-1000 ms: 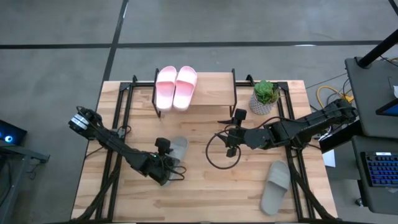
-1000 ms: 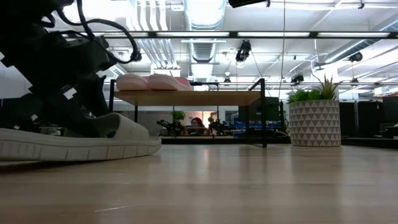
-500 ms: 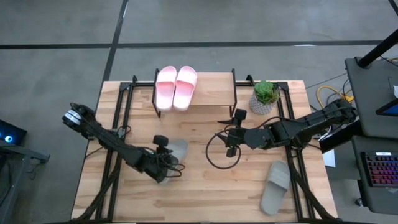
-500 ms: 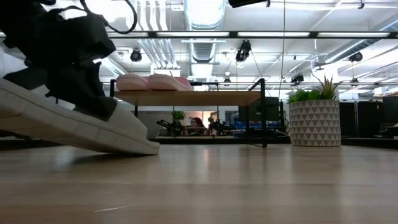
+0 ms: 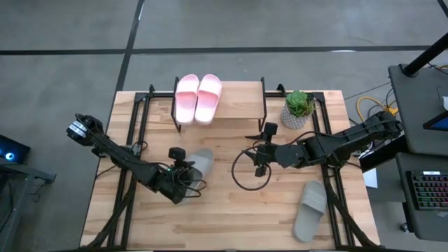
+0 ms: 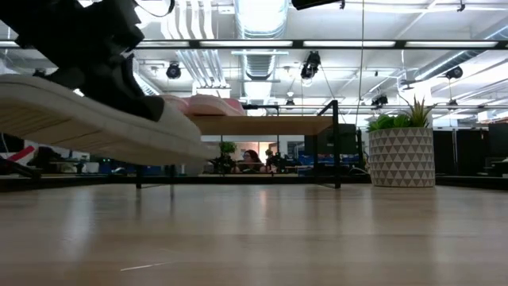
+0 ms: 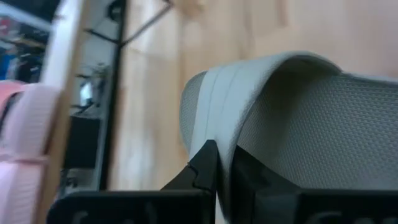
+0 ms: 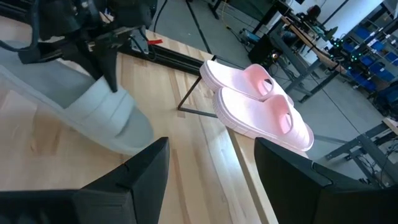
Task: Pick and place slides into the shelf
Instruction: Put the left gray slipper on the shelf
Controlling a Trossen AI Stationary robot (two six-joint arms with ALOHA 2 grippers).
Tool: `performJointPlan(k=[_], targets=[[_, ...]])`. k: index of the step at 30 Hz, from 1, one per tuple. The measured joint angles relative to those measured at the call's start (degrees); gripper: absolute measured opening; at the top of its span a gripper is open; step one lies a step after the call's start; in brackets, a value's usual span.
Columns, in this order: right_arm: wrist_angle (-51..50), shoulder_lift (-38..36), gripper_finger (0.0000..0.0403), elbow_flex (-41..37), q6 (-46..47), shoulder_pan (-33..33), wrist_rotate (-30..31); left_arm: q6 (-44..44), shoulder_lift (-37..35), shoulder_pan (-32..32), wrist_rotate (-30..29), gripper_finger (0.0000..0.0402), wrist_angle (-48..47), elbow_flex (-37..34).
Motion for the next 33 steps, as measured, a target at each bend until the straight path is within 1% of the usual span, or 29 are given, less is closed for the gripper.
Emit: performJointPlan(k=[7, 9, 12, 14, 16, 17, 21, 25, 27, 30, 33], targets=[[0.6, 0.0, 0.0226, 0.0, -0.1, 0.0, -0.2, -5.0, 0.0, 0.0, -8.9, 0.0001, 0.3, 1.7], [1.4, 0.0, 0.0226, 0.0, 0.3, 0.0, -1.1, -5.5, 0.0, 0.0, -11.7, 0.0001, 0.5, 2.4], [2.5, 0.0, 0.0226, 0.0, 1.6, 0.0, -7.4, -5.1, 0.0, 0.0, -15.0, 0.0, 0.4, 3.2], [3.3, 0.1, 0.0226, 0.0, 2.5, 0.0, -11.9, -5.3, 0.0, 0.0, -18.3, 0.0, 0.8, 3.8], [4.9, 0.7, 0.0226, 0.0, 2.8, 0.0, -14.8, -5.1, 0.0, 0.0, -21.9, 0.0, 1.8, 4.3], [5.1, 1.0, 0.0226, 0.0, 2.7, 0.1, -15.1, -4.3, 0.0, 0.0, -23.4, 0.0, 2.5, 4.5], [7.3, 3.3, 0.0226, 0.0, 2.1, 0.0, -14.8, 3.1, 0.0, 0.0, -29.3, 0.0, 10.2, 5.0], [11.7, 5.7, 0.0226, 0.0, 1.9, 0.0, -14.5, 17.6, 0.1, 0.0, -38.5, 0.0, 22.8, 5.0], [15.7, 6.9, 0.0226, 0.0, 2.7, 0.0, -13.7, 24.5, 0.1, 0.3, -39.4, 0.0, 27.3, 5.1], [20.6, 8.3, 0.0226, 0.0, 3.1, 0.0, -9.6, 31.7, 0.1, 0.8, -39.1, 0.0, 33.1, 5.7], [23.7, 9.3, 0.0226, 0.0, 1.9, -0.4, -5.8, 38.4, 0.1, 1.4, -39.3, 0.0, 36.8, 6.1]])
